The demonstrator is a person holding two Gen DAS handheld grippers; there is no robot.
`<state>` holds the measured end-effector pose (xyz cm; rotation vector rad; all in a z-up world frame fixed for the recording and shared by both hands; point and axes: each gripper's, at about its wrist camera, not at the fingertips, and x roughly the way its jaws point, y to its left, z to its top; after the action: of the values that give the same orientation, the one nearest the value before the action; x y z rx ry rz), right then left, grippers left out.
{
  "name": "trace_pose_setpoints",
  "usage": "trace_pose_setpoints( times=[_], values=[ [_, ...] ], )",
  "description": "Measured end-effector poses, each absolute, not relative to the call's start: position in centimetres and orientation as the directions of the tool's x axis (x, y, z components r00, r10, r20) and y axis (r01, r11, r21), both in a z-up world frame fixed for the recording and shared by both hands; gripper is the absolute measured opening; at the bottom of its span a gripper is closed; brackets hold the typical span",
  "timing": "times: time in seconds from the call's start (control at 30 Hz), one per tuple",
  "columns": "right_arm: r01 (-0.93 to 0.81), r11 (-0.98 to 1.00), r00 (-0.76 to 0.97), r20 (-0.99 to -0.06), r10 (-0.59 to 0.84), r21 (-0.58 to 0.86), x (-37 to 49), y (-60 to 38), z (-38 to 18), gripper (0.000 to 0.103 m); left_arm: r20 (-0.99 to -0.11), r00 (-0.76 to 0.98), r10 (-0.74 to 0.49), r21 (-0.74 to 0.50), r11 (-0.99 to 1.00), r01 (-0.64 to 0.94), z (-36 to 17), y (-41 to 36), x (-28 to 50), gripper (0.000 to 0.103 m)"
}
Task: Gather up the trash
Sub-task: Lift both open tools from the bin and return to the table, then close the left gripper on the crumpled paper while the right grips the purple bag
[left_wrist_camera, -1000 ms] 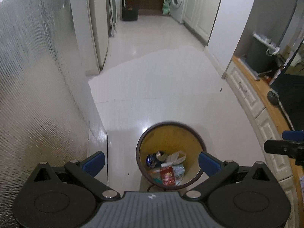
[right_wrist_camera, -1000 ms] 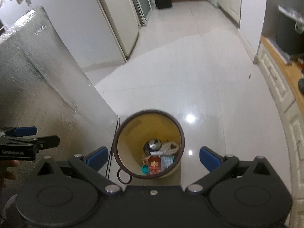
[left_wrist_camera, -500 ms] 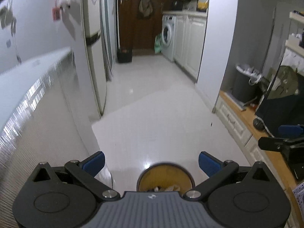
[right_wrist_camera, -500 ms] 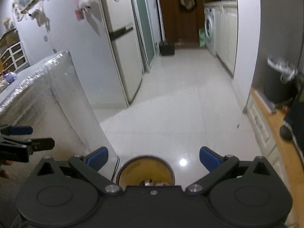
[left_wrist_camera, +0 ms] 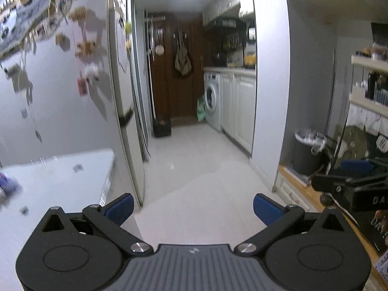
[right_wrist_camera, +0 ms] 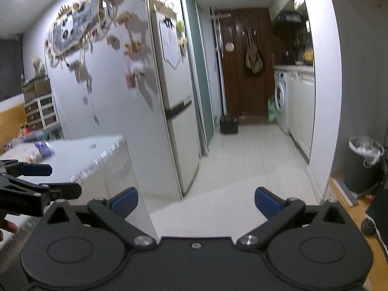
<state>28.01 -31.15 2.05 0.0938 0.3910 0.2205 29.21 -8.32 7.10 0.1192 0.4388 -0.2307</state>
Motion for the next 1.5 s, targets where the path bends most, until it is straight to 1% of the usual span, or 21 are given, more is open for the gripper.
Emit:
trace_pose_setpoints(
  times=[0.1, 0.27, 0.47, 0.53, 0.63, 0.77, 1.03, 1.17, 1.3, 1.4, 1.5],
  values=[
    [-0.200, 0.971, 0.915, -0.329, 0.234, 0.133, 28.1, -30.5, 3.7, 0.103, -0.379, 0.906, -0.188, 0.080, 0.969, 0.235, 9.9, -7.1, 28.7, 0.103],
    [-0.212, 0.966, 0.929, -0.278, 0.246, 0.148, 28.8, -28.7, 6.4, 0.103, -0.302, 0.947, -0.113, 0.145, 0.976, 0.162, 14.1, -4.2, 28.0, 0.103],
    [-0.257, 0.956, 0.928, -0.239, 0.285, 0.143, 30.7, -25.1, 9.4, 0.103, -0.252, 0.967, -0.031, 0.192, 0.978, 0.081, 17.4, 0.8, 27.4, 0.103],
    [-0.276, 0.950, 0.926, -0.224, 0.304, 0.146, 31.2, -23.7, 10.4, 0.103, -0.244, 0.970, -0.001, 0.211, 0.976, 0.054, 17.9, 2.7, 27.5, 0.103],
    [-0.306, 0.942, 0.920, -0.210, 0.330, 0.139, 32.1, -21.2, 11.7, 0.103, -0.241, 0.970, 0.024, 0.203, 0.979, 0.026, 18.4, 6.2, 27.7, 0.103],
    [-0.358, 0.927, 0.904, -0.210, 0.373, 0.111, 33.2, -17.1, 12.4, 0.103, -0.246, 0.965, 0.097, 0.202, 0.978, -0.047, 17.9, 11.1, 28.7, 0.103],
    [-0.449, 0.891, 0.860, -0.236, 0.453, 0.074, 36.0, -8.5, 12.5, 0.103, -0.308, 0.929, 0.205, 0.129, 0.976, -0.173, 14.3, 21.8, 32.3, 0.103],
    [-0.492, 0.868, 0.836, -0.239, 0.494, 0.073, 37.7, -4.2, 12.4, 0.103, -0.336, 0.920, 0.202, 0.087, 0.979, -0.183, 12.5, 25.5, 34.3, 0.103],
    [-0.529, 0.845, 0.810, -0.248, 0.532, 0.084, 39.5, 0.2, 12.5, 0.103, -0.336, 0.921, 0.198, 0.074, 0.980, -0.184, 10.3, 28.4, 36.4, 0.103],
    [-0.533, 0.838, 0.806, -0.233, 0.545, 0.116, 40.3, 2.7, 12.5, 0.103, -0.377, 0.910, 0.173, 0.047, 0.985, -0.168, 7.9, 30.4, 38.6, 0.103],
    [-0.552, 0.824, 0.787, -0.245, 0.566, 0.129, 41.3, 4.9, 12.5, 0.103, -0.391, 0.908, 0.149, 0.045, 0.989, -0.143, 6.3, 31.7, 40.1, 0.103]
  ],
)
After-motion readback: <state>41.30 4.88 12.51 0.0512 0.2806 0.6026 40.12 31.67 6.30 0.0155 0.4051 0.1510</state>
